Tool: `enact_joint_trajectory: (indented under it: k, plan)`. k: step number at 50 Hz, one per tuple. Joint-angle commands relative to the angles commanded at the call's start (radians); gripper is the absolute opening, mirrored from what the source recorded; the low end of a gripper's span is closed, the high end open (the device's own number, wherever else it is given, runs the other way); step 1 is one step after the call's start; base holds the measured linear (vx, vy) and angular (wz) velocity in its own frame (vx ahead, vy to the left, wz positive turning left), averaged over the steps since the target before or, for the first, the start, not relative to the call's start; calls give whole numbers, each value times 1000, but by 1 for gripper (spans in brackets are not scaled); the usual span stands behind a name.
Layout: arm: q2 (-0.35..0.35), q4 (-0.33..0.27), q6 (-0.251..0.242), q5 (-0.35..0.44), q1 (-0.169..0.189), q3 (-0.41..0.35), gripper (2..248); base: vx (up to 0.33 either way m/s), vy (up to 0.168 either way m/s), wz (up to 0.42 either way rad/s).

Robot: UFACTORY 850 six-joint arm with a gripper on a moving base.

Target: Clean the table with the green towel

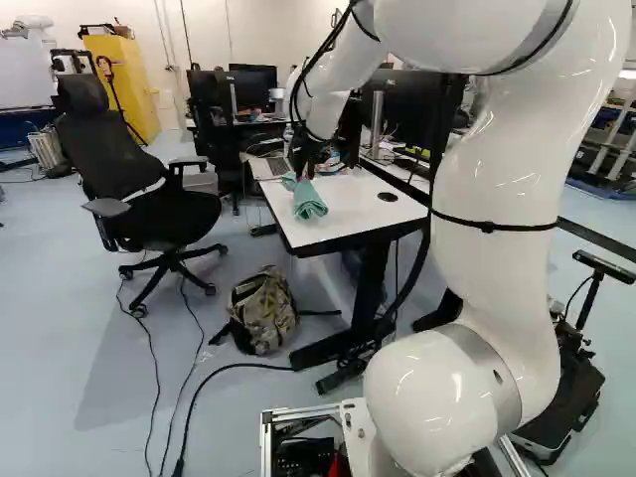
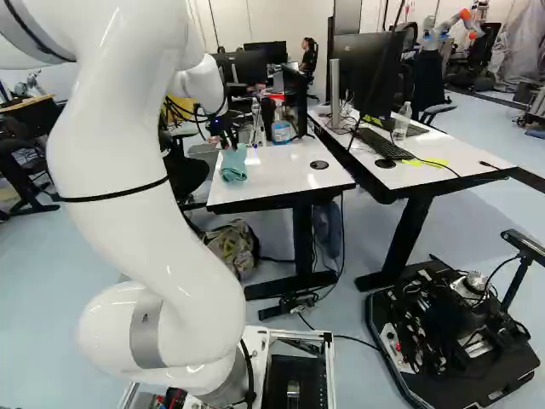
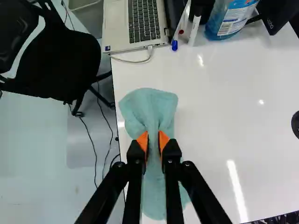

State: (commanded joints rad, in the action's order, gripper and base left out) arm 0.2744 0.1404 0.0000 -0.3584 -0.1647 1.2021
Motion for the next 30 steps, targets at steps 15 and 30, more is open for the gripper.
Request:
enact_joint_trajectory:
  k: [15, 30]
  plan:
    - [0, 0, 0, 0, 0, 0, 161, 0, 0, 0]
    - [0, 0, 0, 0, 0, 0, 247, 0, 0, 0]
